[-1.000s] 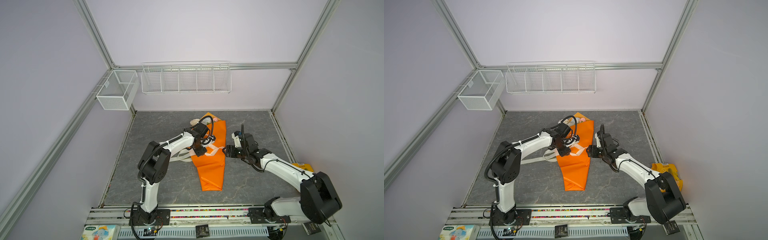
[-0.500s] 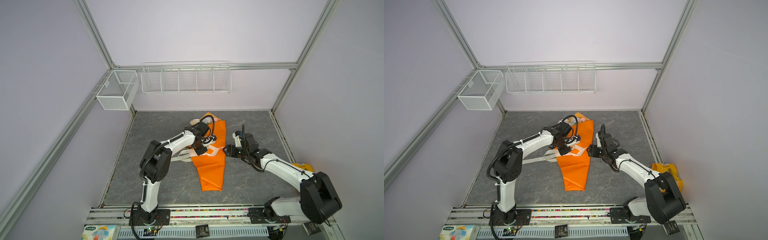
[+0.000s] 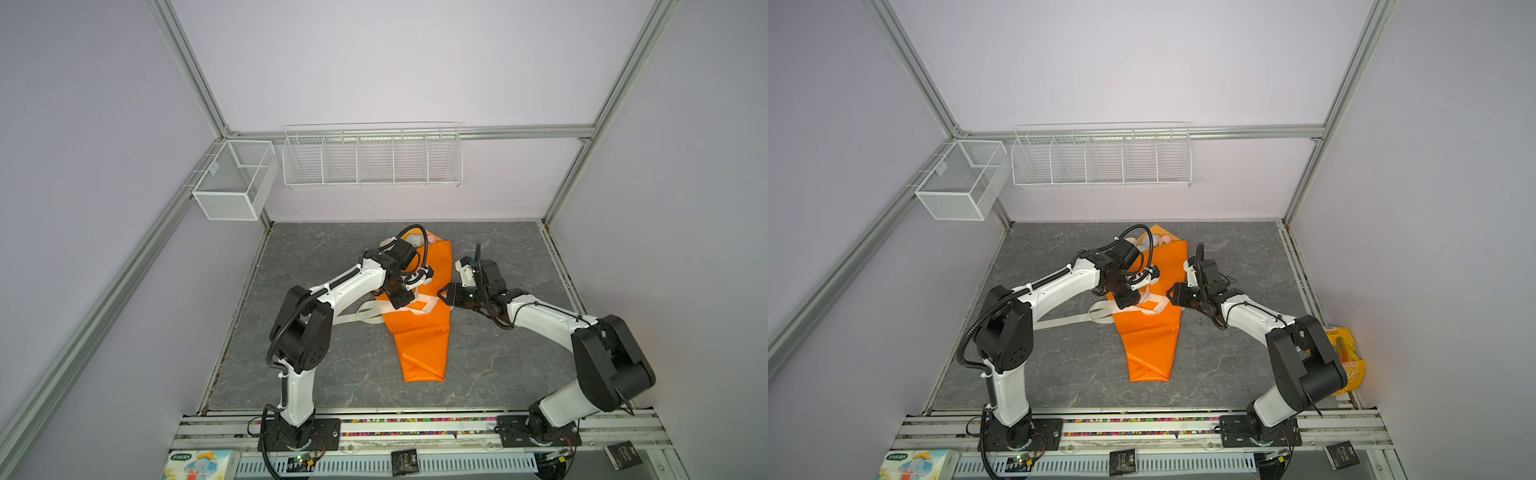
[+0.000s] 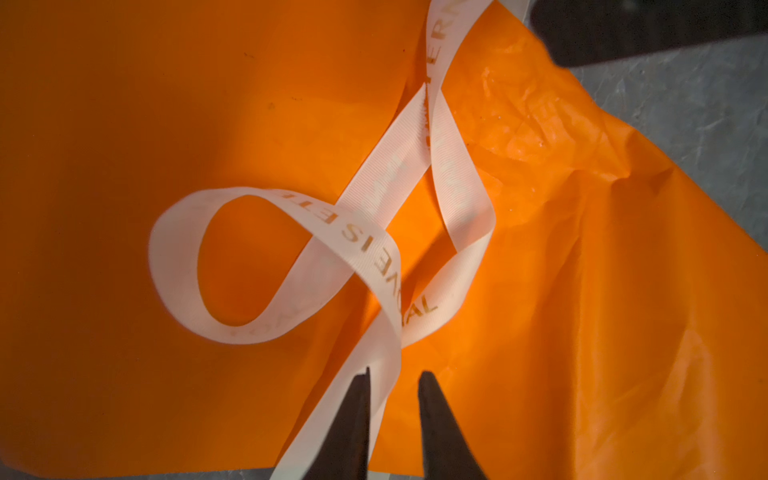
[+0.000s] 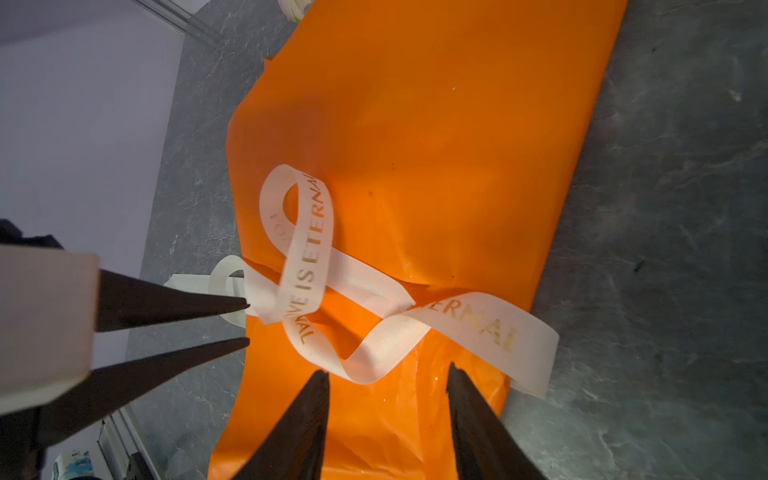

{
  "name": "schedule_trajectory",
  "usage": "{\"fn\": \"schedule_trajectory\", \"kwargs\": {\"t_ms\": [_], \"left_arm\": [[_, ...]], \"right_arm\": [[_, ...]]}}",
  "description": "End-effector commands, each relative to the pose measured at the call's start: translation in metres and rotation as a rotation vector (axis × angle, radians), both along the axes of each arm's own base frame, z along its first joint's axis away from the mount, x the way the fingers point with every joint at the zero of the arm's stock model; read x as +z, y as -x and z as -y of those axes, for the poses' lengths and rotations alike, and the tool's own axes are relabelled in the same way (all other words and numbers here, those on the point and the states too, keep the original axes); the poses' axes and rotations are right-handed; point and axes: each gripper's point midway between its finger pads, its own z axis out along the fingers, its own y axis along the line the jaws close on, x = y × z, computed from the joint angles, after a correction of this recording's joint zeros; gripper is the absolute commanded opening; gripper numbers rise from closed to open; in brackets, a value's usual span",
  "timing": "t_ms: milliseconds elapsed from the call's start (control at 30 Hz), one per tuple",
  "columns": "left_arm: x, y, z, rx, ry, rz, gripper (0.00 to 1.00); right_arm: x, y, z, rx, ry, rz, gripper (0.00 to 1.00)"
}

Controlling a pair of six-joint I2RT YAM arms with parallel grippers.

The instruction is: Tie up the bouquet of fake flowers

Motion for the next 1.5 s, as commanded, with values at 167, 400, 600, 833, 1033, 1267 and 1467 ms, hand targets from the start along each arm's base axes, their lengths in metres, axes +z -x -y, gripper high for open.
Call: {"fn": "schedule_trajectory", "kwargs": {"t_ms": [167,400,600,833,1033,1267,1467], "left_arm": [[-0.015,0.004,0.0,-0.031,-0.011,0.051,0.51],[-0.029,-0.012,-0.006,-0.033,-0.084,0.142,0.54],[-0.042,-0.009,-0.004,-0.072,-0.114,0.094,0.51],[-0.05,0.0,-0.002,-0.1,-0.12,0.035,0.41],[-0.051,0.001,-0.003,-0.1,-0.137,0.01,0.27],[-0.042,0.009,-0.001,-0.112,-0.115,-0.018,0.07],[-0.032,0.015,-0.002,-0.113,-0.099,-0.034,0.0]], "right_arm": [[0.009,-0.002,-0.003,0.002,-0.03,0.007,0.52],[0.006,0.005,0.006,-0.014,-0.019,0.006,0.52],[0.005,0.008,0.009,-0.017,-0.007,0.004,0.53],[0.003,0.008,0.013,-0.029,0.005,0.001,0.54],[0.003,0.008,0.014,-0.032,0.007,-0.001,0.54],[0.003,0.006,0.014,-0.039,0.003,0.001,0.54],[0.005,0.005,0.013,-0.04,0.0,0.004,0.54]]}}
